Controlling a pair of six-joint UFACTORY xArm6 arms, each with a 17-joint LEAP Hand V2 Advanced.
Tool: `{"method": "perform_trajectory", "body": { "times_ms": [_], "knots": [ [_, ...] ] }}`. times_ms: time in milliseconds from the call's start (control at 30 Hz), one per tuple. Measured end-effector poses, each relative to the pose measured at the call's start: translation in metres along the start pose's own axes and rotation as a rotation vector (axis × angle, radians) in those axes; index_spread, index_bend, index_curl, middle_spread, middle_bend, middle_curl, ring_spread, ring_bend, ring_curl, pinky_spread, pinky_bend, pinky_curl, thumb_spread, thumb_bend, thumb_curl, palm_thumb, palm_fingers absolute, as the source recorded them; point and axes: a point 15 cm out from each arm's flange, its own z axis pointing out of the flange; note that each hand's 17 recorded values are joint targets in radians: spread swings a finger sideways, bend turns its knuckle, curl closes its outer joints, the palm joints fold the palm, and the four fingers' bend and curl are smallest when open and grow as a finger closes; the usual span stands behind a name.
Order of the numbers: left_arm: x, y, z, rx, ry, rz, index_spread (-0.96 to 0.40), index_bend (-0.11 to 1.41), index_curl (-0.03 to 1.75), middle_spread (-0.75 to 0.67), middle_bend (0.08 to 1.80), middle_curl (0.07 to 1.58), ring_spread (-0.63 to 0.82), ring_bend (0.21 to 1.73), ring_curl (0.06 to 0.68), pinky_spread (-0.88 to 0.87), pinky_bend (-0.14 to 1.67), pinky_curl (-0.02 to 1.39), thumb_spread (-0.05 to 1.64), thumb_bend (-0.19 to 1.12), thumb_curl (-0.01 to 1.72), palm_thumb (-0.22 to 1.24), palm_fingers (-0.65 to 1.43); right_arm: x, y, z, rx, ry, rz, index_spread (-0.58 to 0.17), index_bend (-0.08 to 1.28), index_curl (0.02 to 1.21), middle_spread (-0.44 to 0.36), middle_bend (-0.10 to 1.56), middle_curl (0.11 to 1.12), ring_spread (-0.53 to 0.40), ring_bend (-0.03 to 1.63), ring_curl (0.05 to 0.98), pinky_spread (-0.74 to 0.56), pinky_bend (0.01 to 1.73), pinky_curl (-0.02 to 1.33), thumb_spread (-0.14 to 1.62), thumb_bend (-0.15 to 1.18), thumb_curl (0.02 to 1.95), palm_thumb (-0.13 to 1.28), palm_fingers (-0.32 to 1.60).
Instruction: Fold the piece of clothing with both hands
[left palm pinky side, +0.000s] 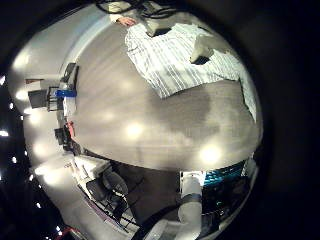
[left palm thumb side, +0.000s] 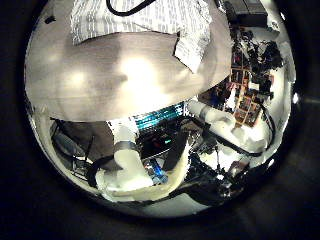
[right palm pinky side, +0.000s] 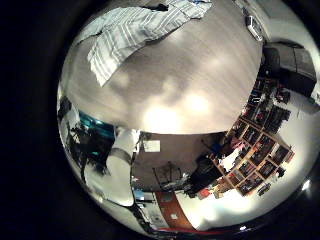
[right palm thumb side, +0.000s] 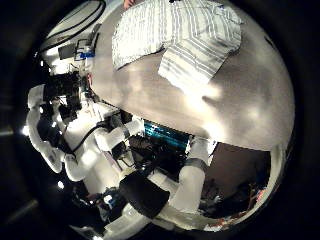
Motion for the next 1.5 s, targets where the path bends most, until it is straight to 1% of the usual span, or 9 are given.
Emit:
{"method": "perform_trajectory", "body": {
  "times_ms": [300, 500, 633, 833, 967, 1067, 1167, 1300, 1500],
  "knots": [
    [-0.014, 0.002, 0.003, -0.007, 0.023, -0.063, -0.08, 0.18, 0.37, 0.21, 0.19, 0.34, 0.3, 0.69, 0.191, 0.48, 0.33, 0.32, 1.03, -0.02, 0.28, 0.0, 0.19, 0.019, 0.004, 0.013, -0.037, -0.012, -0.022, -0.389, 0.16, 0.27, -0.055, 0.23, 0.36, -0.001, 0.58, 0.219, 0.33, 0.49, 0.27, 1.21, -0.02, 0.23, 0.14, 0.21],
    [-0.018, 0.0, 0.009, -0.016, 0.007, -0.064, -0.08, 0.18, 0.37, 0.22, 0.19, 0.34, 0.3, 0.68, 0.191, 0.48, 0.32, 0.32, 1.06, -0.01, 0.29, 0.06, 0.19, 0.02, 0.004, 0.014, -0.04, -0.012, -0.036, -0.388, 0.16, 0.28, -0.044, 0.23, 0.36, 0.004, 0.57, 0.218, 0.33, 0.48, 0.27, 1.22, -0.02, 0.23, 0.13, 0.21],
    [-0.028, -0.016, 0.018, -0.012, -0.014, -0.073, -0.07, 0.16, 0.36, 0.23, 0.18, 0.33, 0.3, 0.69, 0.195, 0.47, 0.33, 0.32, 1.04, -0.02, 0.3, 0.1, 0.17, 0.024, 0.006, 0.015, -0.042, -0.018, -0.03, -0.389, 0.17, 0.28, -0.042, 0.22, 0.36, 0.012, 0.56, 0.217, 0.34, 0.47, 0.26, 1.22, -0.02, 0.23, 0.13, 0.21],
    [-0.045, -0.053, 0.055, -0.007, -0.038, -0.057, -0.03, 0.14, 0.33, 0.31, 0.18, 0.32, 0.41, 0.65, 0.19, 0.48, 0.41, 0.35, 0.98, -0.03, 0.3, 0.12, 0.02, 0.025, 0.007, 0.015, -0.041, -0.021, -0.016, -0.389, 0.16, 0.29, -0.037, 0.22, 0.36, 0.015, 0.55, 0.217, 0.34, 0.46, 0.26, 1.22, -0.02, 0.23, 0.13, 0.22],
    [-0.051, -0.082, 0.081, 0.032, -0.04, -0.025, -0.03, 0.14, 0.31, 0.34, 0.19, 0.31, 0.44, 0.67, 0.193, 0.47, 0.44, 0.35, 0.95, -0.03, 0.31, 0.13, -0.01, 0.021, 0.012, 0.029, -0.078, -0.038, -0.015, -0.385, 0.17, 0.29, -0.032, 0.22, 0.36, 0.018, 0.54, 0.218, 0.35, 0.46, 0.26, 1.22, -0.01, 0.23, 0.13, 0.23],
    [-0.05, -0.095, 0.106, 0.023, -0.039, 0.004, -0.02, 0.14, 0.3, 0.33, 0.2, 0.32, 0.44, 0.68, 0.198, 0.46, 0.45, 0.35, 0.94, -0.02, 0.32, 0.16, 0.01, 0.017, 0.019, 0.044, -0.114, -0.057, -0.012, -0.382, 0.16, 0.29, -0.029, 0.22, 0.36, 0.027, 0.54, 0.22, 0.35, 0.45, 0.26, 1.23, -0.02, 0.23, 0.13, 0.23],
    [-0.045, -0.103, 0.119, 0.022, -0.038, 0.024, -0.02, 0.16, 0.3, 0.3, 0.19, 0.32, 0.41, 0.69, 0.202, 0.44, 0.45, 0.35, 0.93, -0.02, 0.33, 0.2, 0.04, 0.017, 0.02, 0.043, -0.111, -0.056, -0.006, -0.381, 0.16, 0.29, -0.024, 0.22, 0.36, 0.031, 0.55, 0.222, 0.35, 0.45, 0.26, 1.23, -0.02, 0.23, 0.13, 0.23],
    [-0.044, -0.115, 0.132, -0.007, -0.031, 0.024, -0.02, 0.16, 0.3, 0.25, 0.21, 0.33, 0.37, 0.7, 0.203, 0.4, 0.44, 0.34, 0.94, -0.01, 0.34, 0.28, 0.11, 0.019, 0.019, 0.037, -0.1, -0.05, 0.002, -0.379, 0.16, 0.28, -0.02, 0.22, 0.36, 0.033, 0.55, 0.225, 0.35, 0.46, 0.26, 1.23, -0.01, 0.23, 0.13, 0.24],
    [-0.049, -0.126, 0.144, -0.128, -0.025, -0.024, -0.03, 0.18, 0.32, 0.17, 0.25, 0.36, 0.29, 0.69, 0.204, 0.35, 0.39, 0.33, 0.99, -0.01, 0.35, 0.39, 0.18, 0.044, 0.026, 0.028, -0.088, -0.026, 0.059, -0.379, 0.16, 0.28, -0.018, 0.23, 0.36, 0.027, 0.56, 0.229, 0.36, 0.46, 0.25, 1.23, -0.02, 0.23, 0.13, 0.25]
  ]
}}
